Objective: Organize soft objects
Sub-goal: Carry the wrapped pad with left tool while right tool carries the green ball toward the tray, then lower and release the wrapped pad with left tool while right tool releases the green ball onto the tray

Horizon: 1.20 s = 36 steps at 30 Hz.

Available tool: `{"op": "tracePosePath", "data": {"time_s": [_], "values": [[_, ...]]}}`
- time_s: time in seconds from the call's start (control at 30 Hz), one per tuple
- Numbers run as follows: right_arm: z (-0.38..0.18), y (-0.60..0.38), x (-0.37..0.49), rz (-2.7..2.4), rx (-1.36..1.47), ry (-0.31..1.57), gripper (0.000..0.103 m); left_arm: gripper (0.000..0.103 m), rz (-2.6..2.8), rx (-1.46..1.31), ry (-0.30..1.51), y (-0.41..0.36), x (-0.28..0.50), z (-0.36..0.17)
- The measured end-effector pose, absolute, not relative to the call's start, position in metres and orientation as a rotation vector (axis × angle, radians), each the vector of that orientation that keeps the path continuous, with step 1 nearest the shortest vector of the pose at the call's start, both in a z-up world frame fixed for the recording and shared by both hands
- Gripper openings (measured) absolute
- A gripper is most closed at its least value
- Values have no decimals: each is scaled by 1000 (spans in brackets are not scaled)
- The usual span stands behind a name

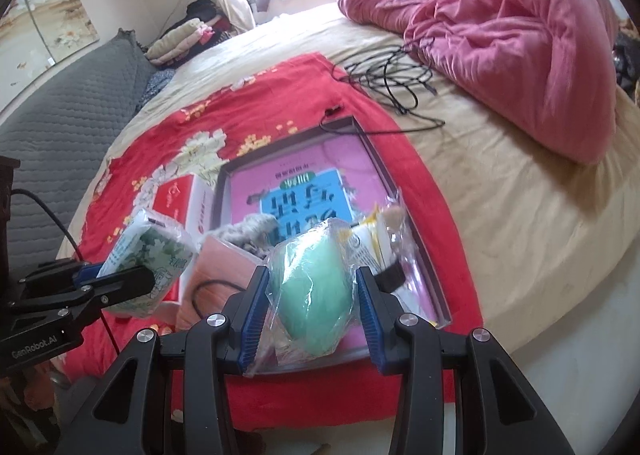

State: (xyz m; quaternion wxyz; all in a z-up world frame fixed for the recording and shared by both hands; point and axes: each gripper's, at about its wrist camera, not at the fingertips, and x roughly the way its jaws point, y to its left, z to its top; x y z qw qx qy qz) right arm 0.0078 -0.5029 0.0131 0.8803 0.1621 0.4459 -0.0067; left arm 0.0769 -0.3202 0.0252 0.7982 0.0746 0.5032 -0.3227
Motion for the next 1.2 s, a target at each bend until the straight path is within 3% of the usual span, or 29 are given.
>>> {"op": "tracePosePath", "data": {"time_s": [0.4,1.03,1.2], "values": [[-31,-511,15,-7,339,1023,44,23,-723,199,1111,-357,93,2],[-67,-494,30,-17,195,961,48,23,-745,250,1217,-399,134,-36],[-68,-491,29,-24,168,975,50,33,-744,260,1233,-402,135,-40]]}}
